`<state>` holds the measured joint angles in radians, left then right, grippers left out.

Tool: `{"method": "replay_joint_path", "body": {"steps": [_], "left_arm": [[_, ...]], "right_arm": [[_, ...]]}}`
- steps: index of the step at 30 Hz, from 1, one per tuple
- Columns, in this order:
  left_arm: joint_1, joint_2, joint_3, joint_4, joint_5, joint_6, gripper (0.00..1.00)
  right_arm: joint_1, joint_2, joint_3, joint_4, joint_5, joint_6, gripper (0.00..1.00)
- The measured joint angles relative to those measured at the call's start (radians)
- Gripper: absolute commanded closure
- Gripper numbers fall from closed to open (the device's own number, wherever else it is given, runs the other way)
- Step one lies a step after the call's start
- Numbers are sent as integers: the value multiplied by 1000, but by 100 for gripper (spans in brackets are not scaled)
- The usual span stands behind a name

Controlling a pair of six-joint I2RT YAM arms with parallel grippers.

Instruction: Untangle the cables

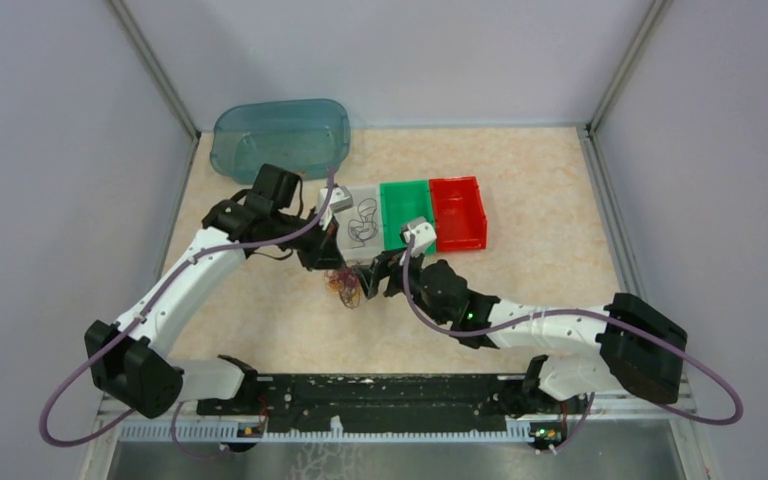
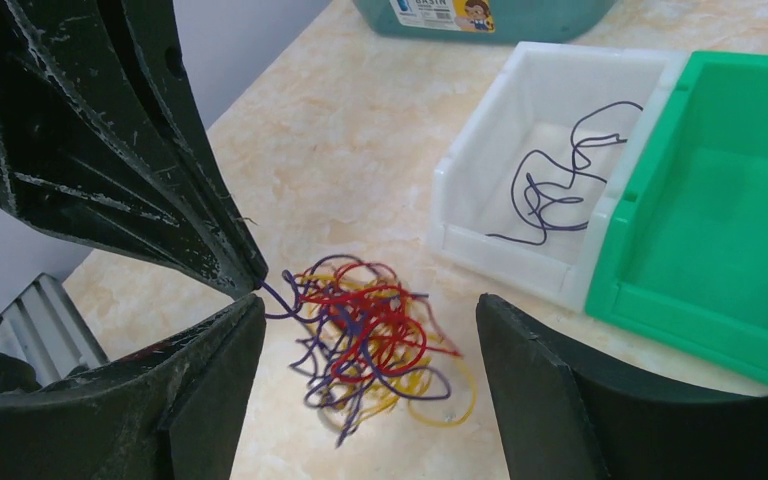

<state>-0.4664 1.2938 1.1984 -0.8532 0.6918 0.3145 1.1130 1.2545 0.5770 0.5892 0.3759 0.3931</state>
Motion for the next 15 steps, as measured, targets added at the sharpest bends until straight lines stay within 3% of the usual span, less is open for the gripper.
{"method": "replay_joint_path", "body": {"steps": [15], "left_arm": [[0, -10, 20, -13, 39, -16, 100]], "right_arm": [[4, 41, 1, 25, -26, 0, 23]]}}
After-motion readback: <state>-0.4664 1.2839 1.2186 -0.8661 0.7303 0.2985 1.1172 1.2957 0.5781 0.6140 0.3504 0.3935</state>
